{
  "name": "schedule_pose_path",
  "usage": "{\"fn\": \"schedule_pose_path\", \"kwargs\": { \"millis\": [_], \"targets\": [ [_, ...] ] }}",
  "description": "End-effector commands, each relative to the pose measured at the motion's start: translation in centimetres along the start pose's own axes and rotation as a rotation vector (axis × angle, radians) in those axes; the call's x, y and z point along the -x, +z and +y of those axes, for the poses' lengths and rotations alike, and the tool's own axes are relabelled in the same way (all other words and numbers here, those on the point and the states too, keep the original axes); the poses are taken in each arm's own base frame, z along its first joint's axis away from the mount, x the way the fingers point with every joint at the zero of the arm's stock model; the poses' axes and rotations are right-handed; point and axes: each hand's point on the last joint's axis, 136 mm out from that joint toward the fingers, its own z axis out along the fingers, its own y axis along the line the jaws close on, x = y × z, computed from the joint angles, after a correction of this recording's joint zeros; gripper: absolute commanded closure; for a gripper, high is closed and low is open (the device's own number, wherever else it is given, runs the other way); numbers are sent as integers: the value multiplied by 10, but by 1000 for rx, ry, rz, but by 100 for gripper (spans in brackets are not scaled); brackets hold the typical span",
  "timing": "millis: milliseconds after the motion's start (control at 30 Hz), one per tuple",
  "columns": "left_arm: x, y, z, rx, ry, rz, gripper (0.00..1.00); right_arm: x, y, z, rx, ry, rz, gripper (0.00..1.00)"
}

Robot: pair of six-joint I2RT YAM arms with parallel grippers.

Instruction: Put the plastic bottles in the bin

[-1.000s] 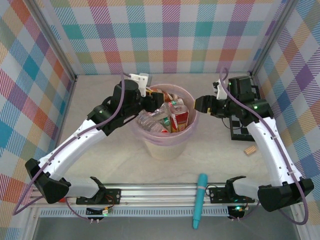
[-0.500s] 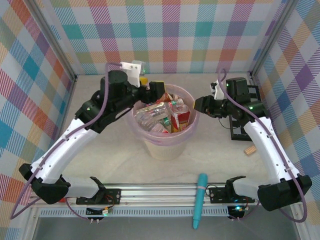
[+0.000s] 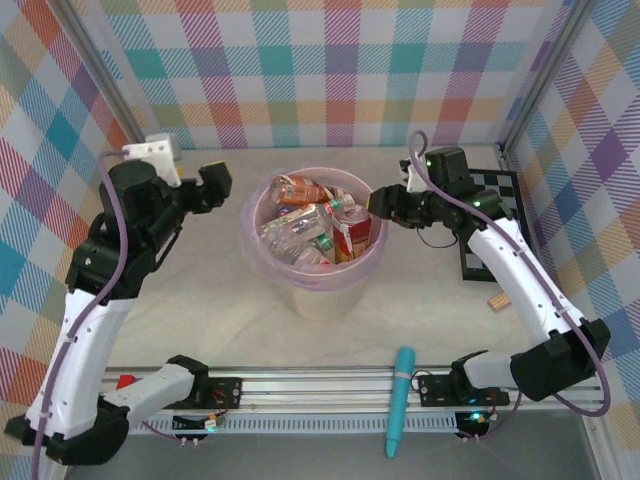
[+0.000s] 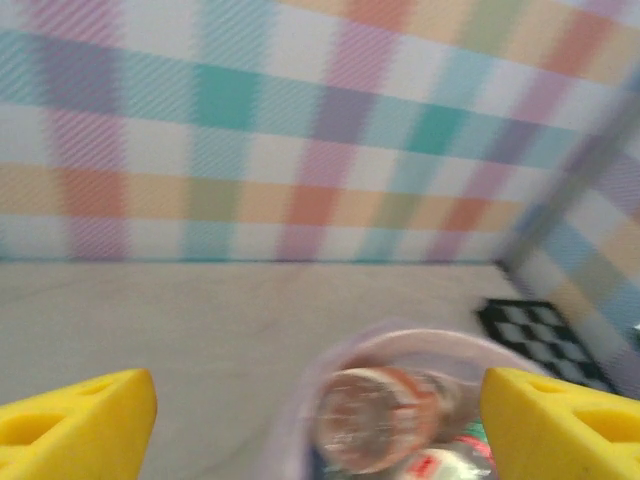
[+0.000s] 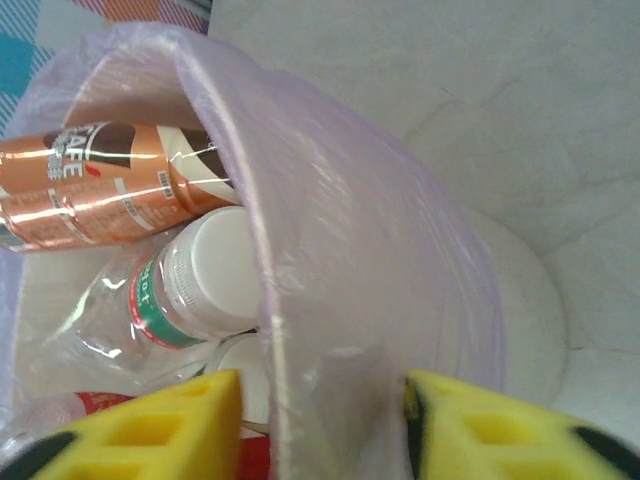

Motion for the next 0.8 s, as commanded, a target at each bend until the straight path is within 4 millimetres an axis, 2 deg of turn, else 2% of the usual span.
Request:
{"fn": "schedule_pose_path", "kwargs": {
  "millis": [0, 67, 100, 233, 333, 433, 533, 633, 767],
  "targets": [
    [-42, 22, 41, 120, -41, 124, 8, 35, -33, -1, -32, -56, -119, 32],
    [-61, 35, 63, 172, -69, 149, 0, 49, -46, -17, -89, -75, -169, 3],
    [-67, 41, 74, 205, -80, 143, 0, 54, -50, -29, -140, -99, -192, 0],
    [-110, 61, 125, 383, -79, 139, 0, 61, -50, -85, -345, -169, -221, 1],
    [-142, 72, 151, 484, -54, 161, 0, 58, -43, -131, -472, -205, -255, 0],
    [-171, 82, 165, 523, -38, 175, 0, 48, -30, -174, -535, -225, -313, 0],
    [-193, 89, 174, 529, -27, 156, 0, 39, -16, -205, -580, -250, -335, 0],
    [-214, 97, 177, 507, -8, 146, 0, 30, 0, -229, -611, -276, -334, 0],
    [-232, 111, 178, 462, -6, 110, 0, 22, 17, -253, -632, -311, -367, 1]
  ]
}}
